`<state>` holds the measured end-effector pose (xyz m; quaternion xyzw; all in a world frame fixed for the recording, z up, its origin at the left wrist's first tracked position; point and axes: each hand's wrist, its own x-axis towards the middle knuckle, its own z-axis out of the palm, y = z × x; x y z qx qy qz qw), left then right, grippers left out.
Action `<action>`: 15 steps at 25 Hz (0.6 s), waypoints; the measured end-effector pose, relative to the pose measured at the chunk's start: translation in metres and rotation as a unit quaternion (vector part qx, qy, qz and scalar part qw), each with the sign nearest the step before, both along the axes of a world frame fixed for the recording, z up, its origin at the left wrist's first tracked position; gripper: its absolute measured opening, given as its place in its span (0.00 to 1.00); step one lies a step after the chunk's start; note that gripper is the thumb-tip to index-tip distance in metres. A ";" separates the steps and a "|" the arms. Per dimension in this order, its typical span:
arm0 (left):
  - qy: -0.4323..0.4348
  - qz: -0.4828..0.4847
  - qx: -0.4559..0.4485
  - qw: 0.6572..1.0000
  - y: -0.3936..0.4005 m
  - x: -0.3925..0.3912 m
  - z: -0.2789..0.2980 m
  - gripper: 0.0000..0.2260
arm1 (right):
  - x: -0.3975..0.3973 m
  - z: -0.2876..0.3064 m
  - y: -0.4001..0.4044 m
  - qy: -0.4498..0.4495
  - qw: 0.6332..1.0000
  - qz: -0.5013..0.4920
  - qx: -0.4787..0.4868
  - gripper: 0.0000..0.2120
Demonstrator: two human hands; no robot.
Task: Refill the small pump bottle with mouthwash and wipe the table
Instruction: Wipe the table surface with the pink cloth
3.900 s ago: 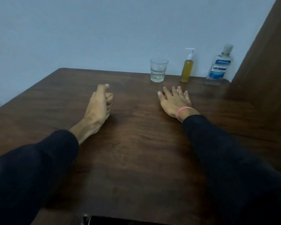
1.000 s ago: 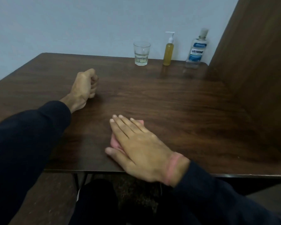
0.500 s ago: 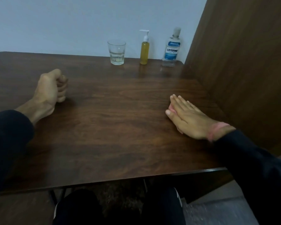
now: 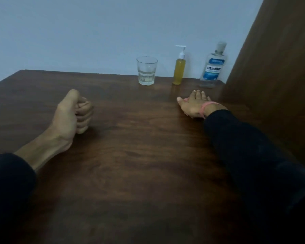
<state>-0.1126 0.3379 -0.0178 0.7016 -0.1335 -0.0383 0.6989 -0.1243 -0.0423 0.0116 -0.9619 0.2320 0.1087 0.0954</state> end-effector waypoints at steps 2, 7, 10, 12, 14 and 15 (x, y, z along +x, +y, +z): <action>-0.018 -0.011 -0.003 1.000 -0.008 -0.013 0.009 0.18 | 0.022 0.000 0.046 -0.002 0.999 0.040 0.001 0.45; 0.001 0.011 -0.018 1.000 -0.004 -0.017 0.016 0.20 | 0.031 -0.002 0.185 -0.008 0.980 0.196 0.010 0.43; -0.021 0.132 -0.031 0.991 -0.006 -0.018 0.015 0.22 | 0.015 -0.013 0.249 -0.009 0.949 0.314 0.014 0.38; -0.029 0.197 -0.026 0.980 -0.006 -0.019 0.017 0.23 | 0.003 -0.012 0.262 -0.006 0.935 0.354 0.014 0.36; -0.037 0.219 0.004 0.975 -0.007 -0.023 0.019 0.21 | -0.009 -0.007 0.259 -0.017 0.930 0.366 0.012 0.36; -0.034 0.226 0.018 0.973 -0.008 -0.025 0.021 0.20 | -0.016 -0.004 0.256 -0.024 0.930 0.367 0.011 0.35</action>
